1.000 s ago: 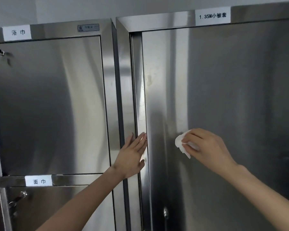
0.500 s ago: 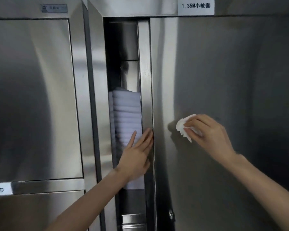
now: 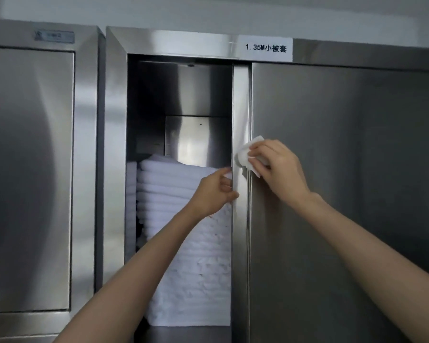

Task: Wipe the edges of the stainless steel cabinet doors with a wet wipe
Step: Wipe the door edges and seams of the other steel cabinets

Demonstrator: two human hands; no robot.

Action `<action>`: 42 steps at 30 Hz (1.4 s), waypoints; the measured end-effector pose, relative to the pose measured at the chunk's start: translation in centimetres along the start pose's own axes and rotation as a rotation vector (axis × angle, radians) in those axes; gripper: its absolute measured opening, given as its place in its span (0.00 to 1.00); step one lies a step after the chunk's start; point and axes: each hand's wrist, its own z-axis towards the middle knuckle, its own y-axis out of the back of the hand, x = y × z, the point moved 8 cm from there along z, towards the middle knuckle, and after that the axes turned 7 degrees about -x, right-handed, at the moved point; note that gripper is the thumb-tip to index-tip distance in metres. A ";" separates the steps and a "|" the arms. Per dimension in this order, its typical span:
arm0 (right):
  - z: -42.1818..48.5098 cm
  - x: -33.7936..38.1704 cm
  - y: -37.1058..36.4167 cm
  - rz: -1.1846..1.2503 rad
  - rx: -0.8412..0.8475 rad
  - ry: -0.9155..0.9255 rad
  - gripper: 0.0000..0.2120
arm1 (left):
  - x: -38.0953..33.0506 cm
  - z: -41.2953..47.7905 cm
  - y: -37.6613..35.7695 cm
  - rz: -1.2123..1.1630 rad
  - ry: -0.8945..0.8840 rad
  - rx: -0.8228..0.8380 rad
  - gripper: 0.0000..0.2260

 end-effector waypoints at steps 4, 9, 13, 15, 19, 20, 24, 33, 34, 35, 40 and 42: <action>-1.1 -1.3 0.3 -0.050 -0.010 -0.007 0.02 | -0.3 0.7 -1.7 -0.061 -0.020 0.068 0.19; -0.1 -1.8 0.5 -0.154 0.076 0.094 0.03 | -0.4 1.1 -2.6 -0.111 -0.041 0.104 0.16; 3.0 -2.6 -0.1 -0.245 0.088 0.063 0.08 | 0.2 1.4 -2.7 -0.140 -0.062 0.119 0.16; 2.8 -2.5 -1.0 -0.277 0.113 0.066 0.11 | 0.5 1.6 -2.6 -0.152 -0.073 0.123 0.16; 0.1 -0.6 -1.2 -0.323 0.101 0.212 0.11 | 0.7 1.6 -2.3 -0.179 -0.090 0.136 0.15; -0.2 -0.2 -1.1 -0.352 0.096 0.278 0.11 | 0.7 1.7 -2.3 -0.178 -0.095 0.135 0.16; 2.5 -0.2 -0.7 -0.423 0.031 0.411 0.10 | 0.7 1.7 -2.3 -0.194 -0.087 0.146 0.16; 1.4 -0.9 -1.5 -0.336 0.233 0.351 0.09 | 1.3 1.9 -2.2 -0.295 -0.063 0.175 0.17; 1.0 -1.0 -1.7 -0.342 0.260 0.355 0.08 | 1.3 1.9 -2.2 -0.295 -0.068 0.183 0.17; 1.1 -1.2 -1.9 -0.349 0.282 0.337 0.07 | 1.3 2.0 -2.3 -0.295 -0.074 0.191 0.17; 6.2 -2.1 -2.4 -0.342 0.214 0.211 0.06 | 1.6 2.2 -2.3 -0.324 -0.098 0.188 0.16; 7.7 -2.1 -2.0 -0.302 0.137 0.164 0.04 | 1.6 2.2 -2.3 -0.332 -0.109 0.177 0.18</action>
